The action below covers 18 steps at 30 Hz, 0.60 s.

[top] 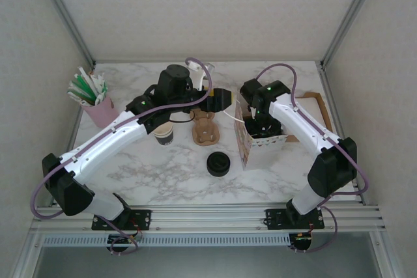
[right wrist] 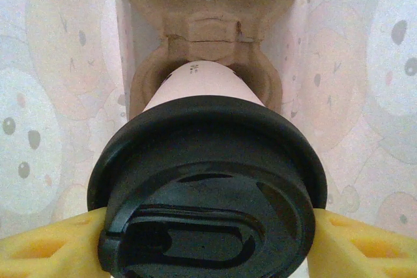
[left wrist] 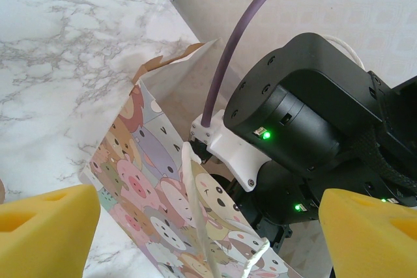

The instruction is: Pack the takeout coffee

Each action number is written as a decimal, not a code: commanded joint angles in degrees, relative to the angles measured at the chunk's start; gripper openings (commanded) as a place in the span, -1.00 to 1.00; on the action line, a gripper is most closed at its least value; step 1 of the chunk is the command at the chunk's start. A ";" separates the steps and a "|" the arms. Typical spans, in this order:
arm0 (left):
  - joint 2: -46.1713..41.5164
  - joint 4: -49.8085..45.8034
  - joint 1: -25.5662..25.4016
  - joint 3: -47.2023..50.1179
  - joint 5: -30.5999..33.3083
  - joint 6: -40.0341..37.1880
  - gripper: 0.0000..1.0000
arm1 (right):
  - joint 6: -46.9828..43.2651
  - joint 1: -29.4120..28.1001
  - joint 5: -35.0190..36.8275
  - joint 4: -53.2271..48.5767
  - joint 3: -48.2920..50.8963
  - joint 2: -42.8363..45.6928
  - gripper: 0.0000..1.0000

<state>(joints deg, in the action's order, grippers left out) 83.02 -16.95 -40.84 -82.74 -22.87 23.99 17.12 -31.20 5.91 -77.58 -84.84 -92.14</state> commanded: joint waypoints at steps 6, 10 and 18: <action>0.48 1.80 -0.29 -0.27 -0.25 0.18 0.74 | 0.13 0.57 -0.04 -1.39 -0.09 0.11 0.43; 0.25 1.96 -0.23 0.12 -0.27 0.36 0.74 | 0.10 0.61 0.06 -1.93 -0.58 0.19 0.46; 0.46 2.12 -0.29 0.08 -0.46 0.19 0.75 | 0.51 0.60 0.50 -3.23 -2.10 0.79 0.58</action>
<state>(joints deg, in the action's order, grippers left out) 83.09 -16.49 -40.84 -82.72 -22.87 23.99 17.17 -31.11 5.91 -78.85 -85.36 -92.14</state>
